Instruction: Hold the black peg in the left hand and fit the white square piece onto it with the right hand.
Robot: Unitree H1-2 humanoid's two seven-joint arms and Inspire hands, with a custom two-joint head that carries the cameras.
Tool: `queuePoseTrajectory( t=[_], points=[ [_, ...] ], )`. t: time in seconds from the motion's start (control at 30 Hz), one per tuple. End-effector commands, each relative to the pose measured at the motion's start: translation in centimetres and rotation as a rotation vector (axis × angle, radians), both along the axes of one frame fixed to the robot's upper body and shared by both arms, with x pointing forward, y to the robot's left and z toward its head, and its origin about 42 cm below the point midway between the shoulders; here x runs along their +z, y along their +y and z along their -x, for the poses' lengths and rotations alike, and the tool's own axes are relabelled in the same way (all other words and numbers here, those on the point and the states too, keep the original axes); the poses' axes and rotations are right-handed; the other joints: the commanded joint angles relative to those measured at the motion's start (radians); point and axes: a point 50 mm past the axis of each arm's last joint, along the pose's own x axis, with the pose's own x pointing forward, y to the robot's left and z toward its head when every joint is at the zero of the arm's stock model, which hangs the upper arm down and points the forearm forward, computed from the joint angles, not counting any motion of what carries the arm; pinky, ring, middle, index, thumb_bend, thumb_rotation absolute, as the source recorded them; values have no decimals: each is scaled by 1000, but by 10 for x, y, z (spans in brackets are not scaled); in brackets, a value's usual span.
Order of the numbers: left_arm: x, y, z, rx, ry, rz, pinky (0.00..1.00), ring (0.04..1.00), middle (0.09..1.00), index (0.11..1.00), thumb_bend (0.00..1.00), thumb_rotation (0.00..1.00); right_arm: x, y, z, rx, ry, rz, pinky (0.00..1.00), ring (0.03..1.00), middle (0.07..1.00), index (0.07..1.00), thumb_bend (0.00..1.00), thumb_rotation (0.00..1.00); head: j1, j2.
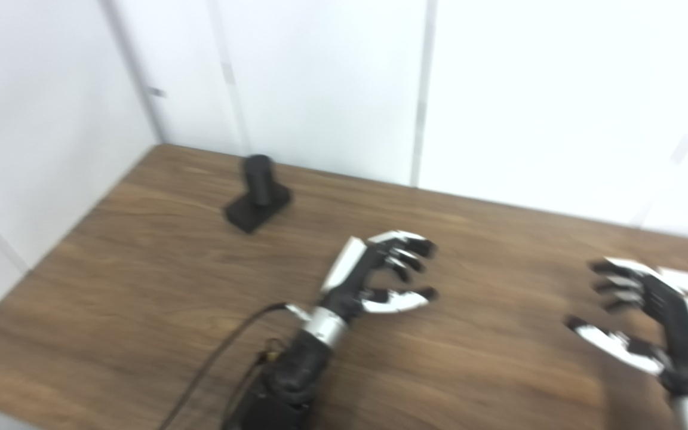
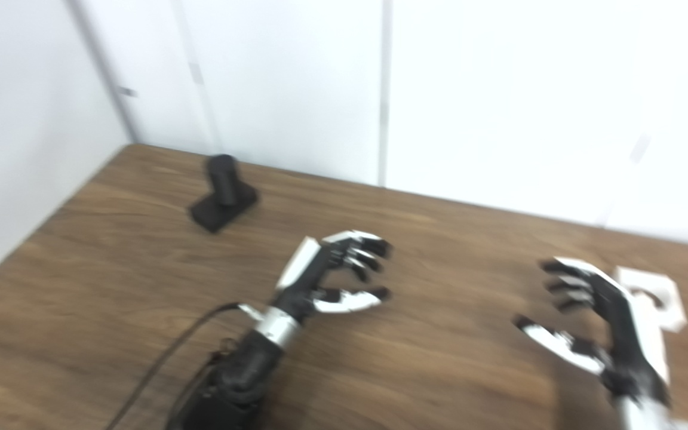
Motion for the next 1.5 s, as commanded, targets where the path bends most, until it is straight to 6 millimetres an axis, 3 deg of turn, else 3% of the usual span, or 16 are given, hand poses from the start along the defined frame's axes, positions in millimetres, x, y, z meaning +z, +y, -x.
queuePoseTrajectory(
  t=[0.0,0.27,0.63,0.7,0.83,1.07,1.37,1.47],
  points=[
    [13,-8,-9,-11,-67,7,484,610,702,673,659,57,21,1,-4,11,-62,-32,476,615,707,653,552,0,9,-7],
    [7,-12,-12,-16,-67,23,477,600,690,665,669,54,28,6,-1,8,-58,-26,480,622,706,646,528,0,21,-36],
    [10,-10,-13,0,-77,29,493,612,699,669,685,88,32,9,1,-10,-65,-17,435,591,681,641,554,0,20,-39],
    [16,-7,-15,9,-91,32,511,634,713,682,695,132,33,10,1,-13,-61,-20,435,590,680,639,554,0,20,-38],
    [32,-1,-19,32,-123,38,542,638,707,683,715,128,35,9,2,-16,-55,-25,436,589,677,640,553,0,21,-42],
    [61,19,-29,40,-175,-22,448,578,649,632,720,92,37,9,0,-14,-60,-22,436,587,675,636,551,0,31,-41],
    [86,53,-30,167,-226,-106,472,590,682,659,724,109,39,9,-2,-2,-77,-24,437,587,676,635,549,0,39,-46],
    [95,67,-29,224,-246,-97,525,647,717,680,727,90,40,9,-2,3,-75,-24,433,586,673,630,544,0,40,-47]
  ],
)
